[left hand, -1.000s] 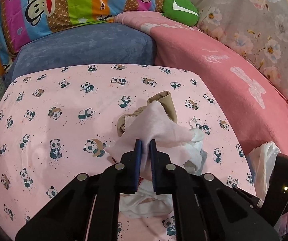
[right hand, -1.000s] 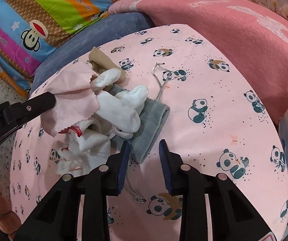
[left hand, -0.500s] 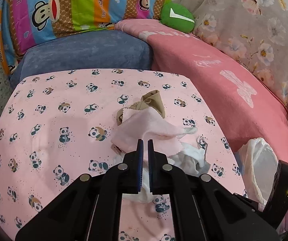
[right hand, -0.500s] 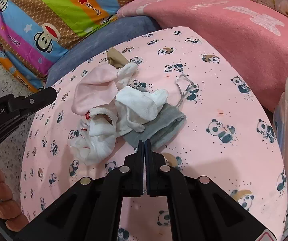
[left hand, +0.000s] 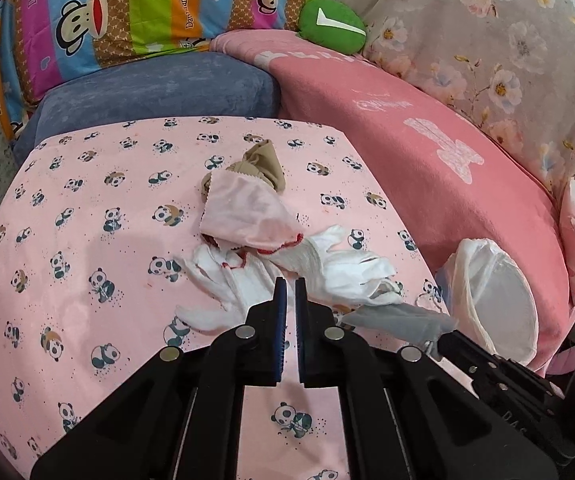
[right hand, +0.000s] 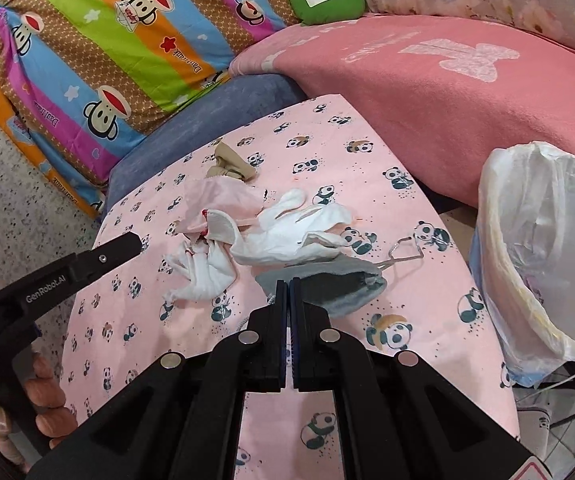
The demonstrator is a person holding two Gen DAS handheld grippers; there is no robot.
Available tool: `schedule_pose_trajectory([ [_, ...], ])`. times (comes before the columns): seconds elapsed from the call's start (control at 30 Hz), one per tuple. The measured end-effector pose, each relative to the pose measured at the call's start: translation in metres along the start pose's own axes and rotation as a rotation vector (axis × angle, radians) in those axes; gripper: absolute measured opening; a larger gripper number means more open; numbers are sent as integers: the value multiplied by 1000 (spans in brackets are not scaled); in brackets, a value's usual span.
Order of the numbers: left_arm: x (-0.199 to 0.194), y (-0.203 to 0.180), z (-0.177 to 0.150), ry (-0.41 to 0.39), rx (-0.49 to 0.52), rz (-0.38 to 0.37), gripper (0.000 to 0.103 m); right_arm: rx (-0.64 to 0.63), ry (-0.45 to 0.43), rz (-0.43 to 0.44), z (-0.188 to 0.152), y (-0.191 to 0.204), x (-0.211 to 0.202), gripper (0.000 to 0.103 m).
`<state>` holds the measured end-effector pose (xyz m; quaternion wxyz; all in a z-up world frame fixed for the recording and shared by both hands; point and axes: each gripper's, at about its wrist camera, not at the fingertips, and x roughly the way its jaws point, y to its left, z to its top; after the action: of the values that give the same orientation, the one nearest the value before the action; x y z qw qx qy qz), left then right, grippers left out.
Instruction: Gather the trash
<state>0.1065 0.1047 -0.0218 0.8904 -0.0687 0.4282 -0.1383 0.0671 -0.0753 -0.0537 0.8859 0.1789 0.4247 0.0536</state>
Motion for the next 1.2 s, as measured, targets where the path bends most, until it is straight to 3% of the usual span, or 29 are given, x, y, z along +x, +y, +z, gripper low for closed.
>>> schedule_pose_trajectory([
  [0.1, 10, 5, -10, 45, -11, 5, 7, 22, -5, 3, -4, -10, -10, 3],
  [0.37, 30, 23, -22, 81, -50, 54, 68, 34, -10, 22, -1, -15, -12, 3],
  [0.43, 37, 23, -20, 83, -41, 77, 73, 31, -7, 26, 0, -14, -10, 3],
  [0.63, 67, 29, -17, 126, -51, 99, 72, 30, 1, 27, 2, -10, -6, 3],
  [0.7, 73, 31, -18, 138, -54, 100, 63, 28, 4, 27, 2, -9, -5, 3],
  [0.77, 79, 33, -21, 166, -65, 85, 43, 26, 6, 27, 1, -6, -5, 3],
  [0.93, 73, 36, -27, 166, -79, 65, 17, 25, 5, 33, 2, -4, -5, 3],
  [1.2, 37, 16, -27, 114, -67, 50, 13, 26, -46, 55, 3, -4, -25, 3],
])
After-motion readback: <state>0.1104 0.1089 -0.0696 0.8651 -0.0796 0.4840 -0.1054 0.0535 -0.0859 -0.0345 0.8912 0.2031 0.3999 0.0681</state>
